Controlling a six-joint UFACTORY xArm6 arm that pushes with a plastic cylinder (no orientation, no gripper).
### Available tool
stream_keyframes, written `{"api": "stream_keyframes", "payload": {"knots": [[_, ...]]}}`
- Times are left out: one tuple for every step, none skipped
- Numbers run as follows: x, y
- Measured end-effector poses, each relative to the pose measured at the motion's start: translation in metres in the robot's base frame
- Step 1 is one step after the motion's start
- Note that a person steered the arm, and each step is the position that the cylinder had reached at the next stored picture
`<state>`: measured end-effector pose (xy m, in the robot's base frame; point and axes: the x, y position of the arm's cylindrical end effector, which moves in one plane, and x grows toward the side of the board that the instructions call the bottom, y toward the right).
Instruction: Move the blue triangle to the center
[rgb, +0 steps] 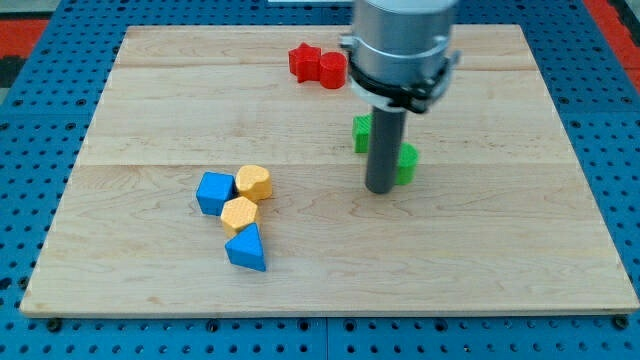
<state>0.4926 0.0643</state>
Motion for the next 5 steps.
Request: {"api": "stream_keyframes", "payload": {"knots": [[0.091,-0.053],[0.116,-0.140],[0.084,-0.171],[0.112,-0.169],[0.111,-0.184]]}}
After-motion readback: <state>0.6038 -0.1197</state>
